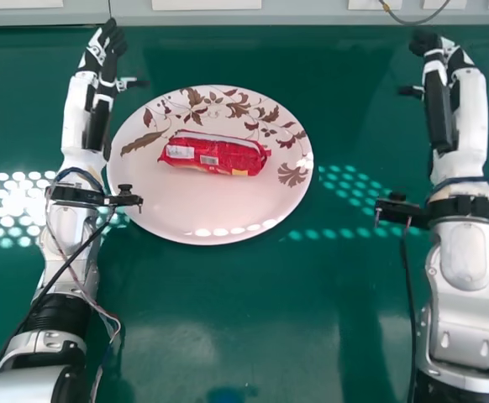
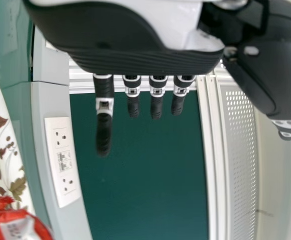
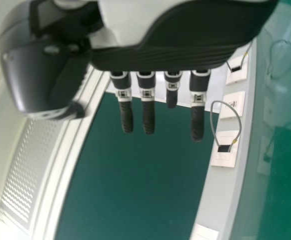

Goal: Pick up biscuit and place it in the plate

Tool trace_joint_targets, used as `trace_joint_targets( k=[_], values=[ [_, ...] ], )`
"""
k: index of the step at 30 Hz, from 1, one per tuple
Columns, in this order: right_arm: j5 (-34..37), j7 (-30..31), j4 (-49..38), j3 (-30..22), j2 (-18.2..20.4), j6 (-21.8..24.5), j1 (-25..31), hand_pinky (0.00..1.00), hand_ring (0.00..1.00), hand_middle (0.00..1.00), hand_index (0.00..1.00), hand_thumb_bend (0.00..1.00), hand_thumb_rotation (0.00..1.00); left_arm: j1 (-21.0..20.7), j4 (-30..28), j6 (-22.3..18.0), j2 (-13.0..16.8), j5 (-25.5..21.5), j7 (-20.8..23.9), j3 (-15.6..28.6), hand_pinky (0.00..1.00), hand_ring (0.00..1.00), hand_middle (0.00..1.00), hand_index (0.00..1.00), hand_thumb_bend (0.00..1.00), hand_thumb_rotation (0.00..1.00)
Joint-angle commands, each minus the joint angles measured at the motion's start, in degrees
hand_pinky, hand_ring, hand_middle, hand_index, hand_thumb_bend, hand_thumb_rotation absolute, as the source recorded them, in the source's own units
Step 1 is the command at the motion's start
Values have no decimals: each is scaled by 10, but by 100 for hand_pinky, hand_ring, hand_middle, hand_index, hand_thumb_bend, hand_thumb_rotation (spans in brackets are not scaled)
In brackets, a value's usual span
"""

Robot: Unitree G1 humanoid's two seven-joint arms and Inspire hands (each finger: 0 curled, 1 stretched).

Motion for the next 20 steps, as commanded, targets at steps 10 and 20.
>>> trace_joint_targets(
  k=[10,20],
  values=[
    [119,-7,93,-12,13,-159,27,81,90,92,90,25,65,6,48,-46,7,13,24,-4,0,100,100,100,100,90],
    [170,9,89,-14,7,-174,53,84,91,92,91,23,42,9,73,-78,16,17,39,-3,0,100,100,100,100,94]
  ],
)
